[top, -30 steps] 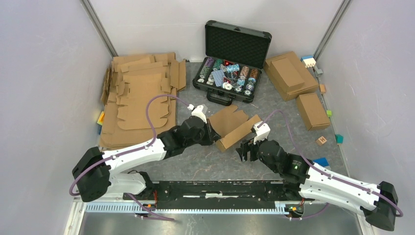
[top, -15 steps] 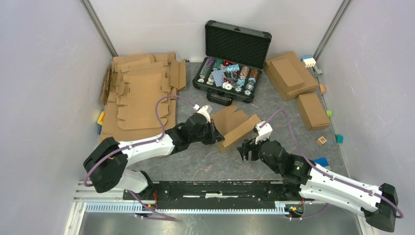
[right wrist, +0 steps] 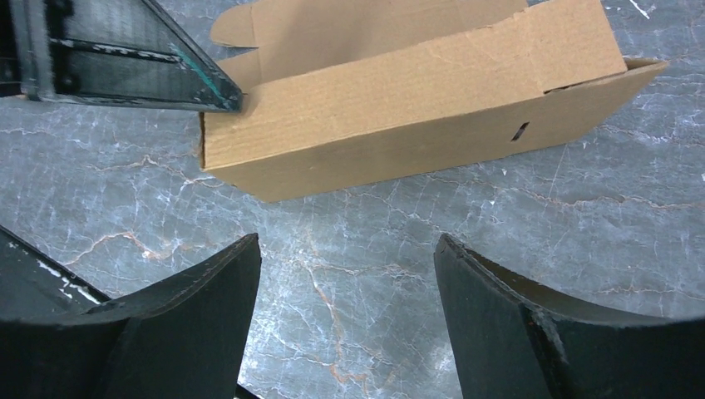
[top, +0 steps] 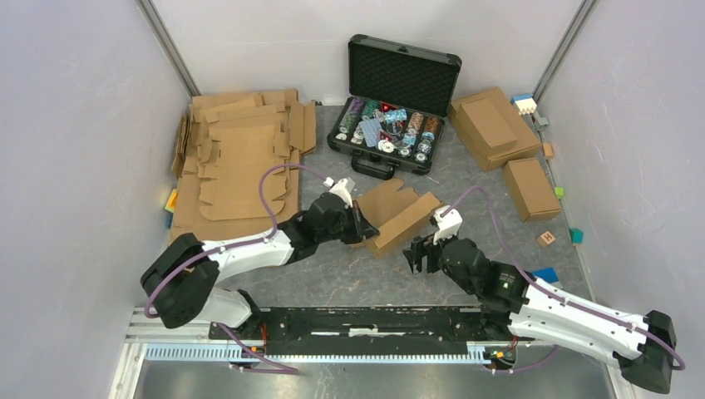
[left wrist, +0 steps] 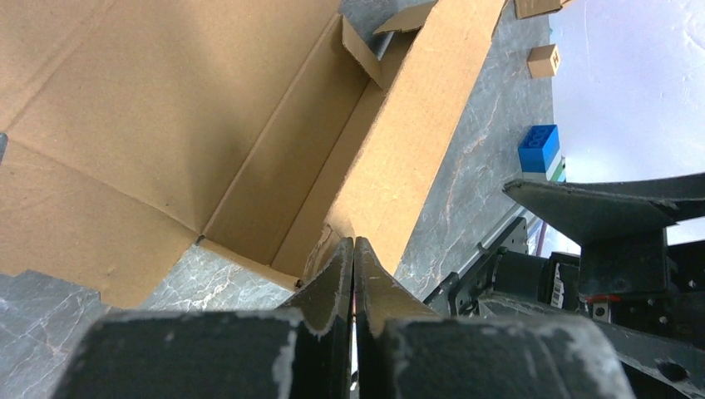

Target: Fold the paper box

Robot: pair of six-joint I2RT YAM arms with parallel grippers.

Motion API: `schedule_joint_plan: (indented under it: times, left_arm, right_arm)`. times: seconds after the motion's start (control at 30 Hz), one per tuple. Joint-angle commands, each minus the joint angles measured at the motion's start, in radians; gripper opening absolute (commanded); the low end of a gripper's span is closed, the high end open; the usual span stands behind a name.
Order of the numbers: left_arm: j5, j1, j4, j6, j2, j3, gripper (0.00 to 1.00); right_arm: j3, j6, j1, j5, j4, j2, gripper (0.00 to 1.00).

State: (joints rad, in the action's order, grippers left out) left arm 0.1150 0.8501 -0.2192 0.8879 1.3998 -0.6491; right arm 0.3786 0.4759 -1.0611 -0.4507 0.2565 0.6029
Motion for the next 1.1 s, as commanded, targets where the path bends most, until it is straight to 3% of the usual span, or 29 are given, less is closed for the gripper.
schedule_joint_plan:
  times: [0.0,0.1,0.27,0.47,0.67,0.73,0.8,0.83,0.87,1.07]
  left_arm:
    - [0.030,0.000,0.119,-0.068,-0.066,-0.032,0.07]
    - [0.009,0.000,0.198,-0.096,-0.125,-0.063,0.12]
    - [-0.012,0.000,0.254,-0.093,-0.219,-0.040,0.29]
    - [-0.043,0.000,0.288,-0.088,-0.281,0.006,0.35]
    - [-0.099,-0.010,0.326,-0.089,-0.330,0.051,0.42]
    - [-0.099,-0.022,0.335,-0.089,-0.344,0.066,0.42]
    - [-0.100,-0.036,0.344,-0.089,-0.360,0.079,0.42]
    - [-0.099,-0.042,0.349,-0.090,-0.368,0.086,0.42]
    - [-0.101,-0.048,0.351,-0.091,-0.377,0.091,0.42]
    - [-0.105,-0.060,0.371,-0.099,-0.411,0.098,0.42]
  right_arm:
    - [0.060,-0.023,-0.002,-0.040,0.004,0.022,0.82]
    - [0.105,-0.048,-0.003,-0.067,0.026,0.044,0.82]
    - [0.165,-0.088,-0.003,-0.066,0.021,0.113,0.81]
    - [0.221,-0.127,-0.002,-0.043,-0.042,0.240,0.73]
    - [0.238,-0.142,0.009,-0.093,-0.106,0.352,0.51]
    - [0.235,-0.150,0.021,-0.094,-0.124,0.378,0.35]
    - [0.236,-0.159,0.041,-0.079,-0.138,0.406,0.09]
    - [0.240,-0.161,0.055,-0.068,-0.140,0.418,0.04]
    - [0.244,-0.163,0.067,-0.056,-0.140,0.435,0.00]
    - [0.243,-0.187,0.095,-0.011,-0.194,0.464,0.00]
